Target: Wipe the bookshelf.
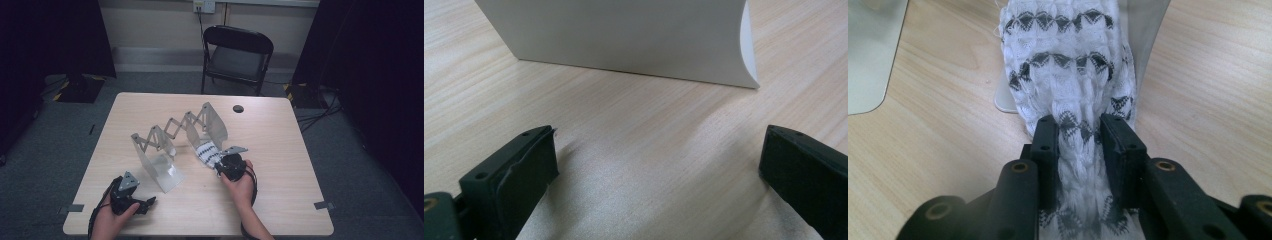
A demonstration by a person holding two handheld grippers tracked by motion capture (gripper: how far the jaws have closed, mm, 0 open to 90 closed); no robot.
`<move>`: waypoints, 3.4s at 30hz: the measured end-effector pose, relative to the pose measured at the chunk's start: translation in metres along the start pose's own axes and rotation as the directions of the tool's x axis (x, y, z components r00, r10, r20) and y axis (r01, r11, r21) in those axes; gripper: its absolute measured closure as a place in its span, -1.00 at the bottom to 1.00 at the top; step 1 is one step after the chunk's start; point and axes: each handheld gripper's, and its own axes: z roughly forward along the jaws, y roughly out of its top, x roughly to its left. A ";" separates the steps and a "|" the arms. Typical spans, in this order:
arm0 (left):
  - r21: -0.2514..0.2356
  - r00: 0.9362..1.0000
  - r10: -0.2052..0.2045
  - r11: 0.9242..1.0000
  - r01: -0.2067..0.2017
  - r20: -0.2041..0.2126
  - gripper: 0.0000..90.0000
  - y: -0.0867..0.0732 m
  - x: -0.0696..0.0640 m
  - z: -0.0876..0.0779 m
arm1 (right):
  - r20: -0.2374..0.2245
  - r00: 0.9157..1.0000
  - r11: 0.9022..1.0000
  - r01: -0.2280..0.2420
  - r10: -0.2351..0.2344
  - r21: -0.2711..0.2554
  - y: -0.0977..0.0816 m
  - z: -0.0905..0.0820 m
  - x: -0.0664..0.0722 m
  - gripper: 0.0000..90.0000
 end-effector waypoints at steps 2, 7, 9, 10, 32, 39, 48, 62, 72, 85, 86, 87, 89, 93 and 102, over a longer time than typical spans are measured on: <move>0.000 1.000 0.001 1.000 -0.001 0.000 -0.96 0.000 0.000 0.000 | -0.003 1.000 1.000 -0.009 0.009 -0.004 0.000 0.001 0.000 0.42; 0.001 1.000 0.002 1.000 -0.002 0.000 -0.96 0.000 0.000 0.000 | 0.001 1.000 0.999 -0.010 0.010 -0.032 0.001 -0.004 -0.002 0.25; 0.001 1.000 0.002 1.000 -0.002 0.001 -0.96 0.000 0.000 0.000 | -0.003 1.000 0.999 -0.016 0.016 -0.051 0.000 -0.008 -0.002 0.21; 0.001 1.000 0.002 1.000 -0.002 0.001 -0.96 0.000 0.000 0.000 | -0.003 1.000 0.999 -0.016 0.016 -0.051 0.000 -0.008 -0.002 0.21; 0.004 1.000 0.003 1.000 -0.003 0.006 -0.98 0.001 0.000 0.001 | -0.036 0.999 1.000 0.003 -0.004 -0.012 0.008 0.006 0.003 0.64; 0.005 1.000 0.004 1.000 -0.004 0.007 -0.98 0.001 0.001 0.001 | -0.041 0.999 1.000 0.001 -0.002 -0.006 0.020 0.018 0.006 0.65; 0.002 1.000 0.006 1.000 -0.006 0.001 -0.98 0.001 0.000 0.001 | -0.040 0.999 1.000 0.008 -0.009 -0.012 0.024 0.024 0.004 0.64; 0.001 1.000 0.002 1.000 -0.002 0.003 -0.98 0.001 0.000 0.001 | -0.022 1.000 1.000 -0.001 0.001 -0.028 0.031 0.035 0.005 0.60; 0.001 1.000 0.002 1.000 -0.002 0.000 -0.98 0.001 0.000 0.001 | -0.016 1.000 1.000 -0.006 0.006 -0.030 0.035 0.040 0.007 0.57; 0.001 1.000 0.002 1.000 -0.002 -0.002 -0.98 0.001 0.000 0.001 | -0.034 0.999 1.000 0.021 -0.021 0.001 0.016 0.019 0.011 0.59; 0.001 1.000 0.002 1.000 -0.002 -0.002 -0.98 0.001 0.000 0.001 | -0.034 0.999 1.000 0.021 -0.021 0.001 0.016 0.019 0.011 0.59; 0.002 1.000 0.002 1.000 -0.002 -0.003 -0.98 0.001 0.000 0.001 | -0.043 0.998 0.999 0.035 -0.034 0.002 0.010 0.013 0.012 0.59; 0.003 1.000 0.003 1.000 -0.003 -0.002 -0.98 0.001 0.000 0.001 | -0.050 0.998 1.000 0.024 -0.024 0.004 0.006 0.010 0.013 0.59; 0.002 1.000 0.002 1.000 -0.002 -0.003 -0.98 0.001 0.000 0.001 | -0.047 0.999 1.000 -0.004 0.004 -0.006 0.004 0.007 0.010 0.63; 0.001 1.000 0.001 1.000 -0.001 -0.001 -0.98 0.001 0.000 0.001 | -0.001 0.999 0.998 -0.039 0.039 -0.058 0.014 0.023 0.007 0.61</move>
